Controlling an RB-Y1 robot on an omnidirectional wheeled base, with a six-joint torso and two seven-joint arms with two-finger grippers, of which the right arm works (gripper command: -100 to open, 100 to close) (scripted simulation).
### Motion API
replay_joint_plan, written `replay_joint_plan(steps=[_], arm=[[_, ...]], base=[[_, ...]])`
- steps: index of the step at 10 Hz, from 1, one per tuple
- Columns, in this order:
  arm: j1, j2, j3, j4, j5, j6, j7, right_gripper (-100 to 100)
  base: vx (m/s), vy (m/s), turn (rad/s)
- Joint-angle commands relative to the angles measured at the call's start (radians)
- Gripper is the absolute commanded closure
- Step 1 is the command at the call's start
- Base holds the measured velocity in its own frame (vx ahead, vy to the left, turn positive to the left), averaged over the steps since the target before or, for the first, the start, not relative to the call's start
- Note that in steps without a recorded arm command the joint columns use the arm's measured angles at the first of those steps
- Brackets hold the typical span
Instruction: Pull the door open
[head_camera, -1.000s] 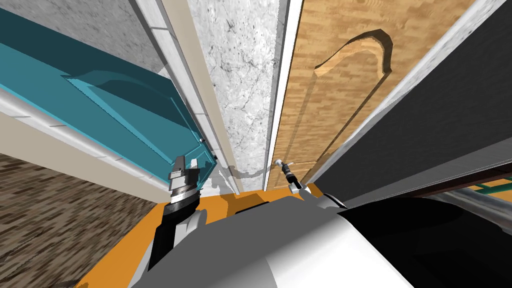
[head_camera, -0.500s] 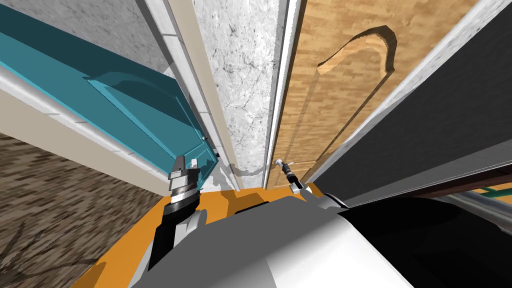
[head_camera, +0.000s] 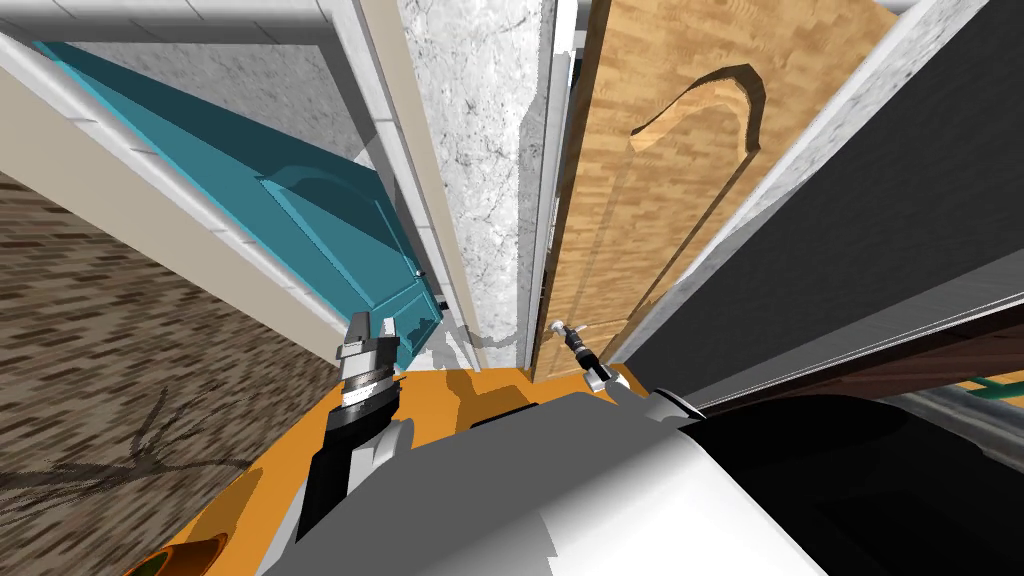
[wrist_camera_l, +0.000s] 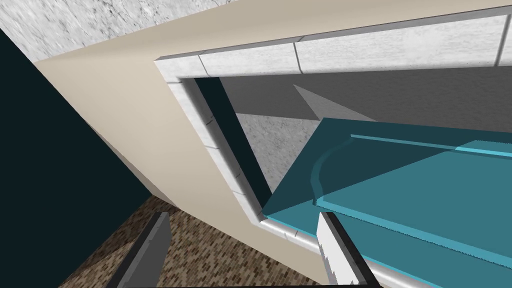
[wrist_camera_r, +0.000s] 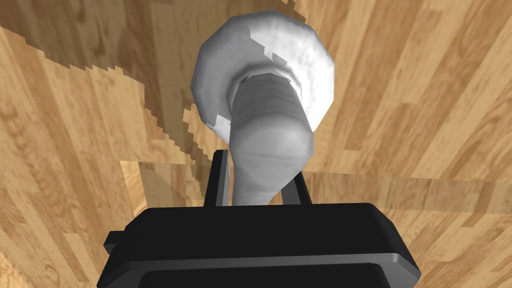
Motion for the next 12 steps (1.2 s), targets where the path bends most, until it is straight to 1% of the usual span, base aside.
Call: replay_joint_plan(steps=[1,2,3,4,6,7,9,10,12], arm=[[0.006,-0.013,0.017,-0.005,0.007,-0.013,-0.018,100],[0.010,-0.022,0.027,-0.009,0.011,-0.019,-0.030,100],[0.009,-0.015,0.021,-0.008,0.008,-0.011,-0.022,100],[0.022,-0.029,0.040,-0.007,0.012,-0.036,-0.041,100],[0.038,-0.050,0.063,-0.006,0.016,-0.070,-0.063,100],[0.043,-0.056,0.069,-0.006,0.017,-0.079,-0.070,100],[0.060,-0.079,0.093,-0.006,0.021,-0.117,-0.094,100],[0.064,-0.085,0.099,-0.006,0.022,-0.125,-0.100,100],[0.079,-0.104,0.120,-0.005,0.026,-0.157,-0.120,100]], base=[[-0.180,-0.074,0.092],[-0.213,-0.082,0.085],[-0.101,-0.035,0.026],[-0.136,-0.031,0.102],[-0.193,-0.090,0.140],[-0.203,-0.039,0.081],[-0.174,-0.070,0.093],[-0.181,-0.082,0.091],[-0.160,-0.077,0.079]])
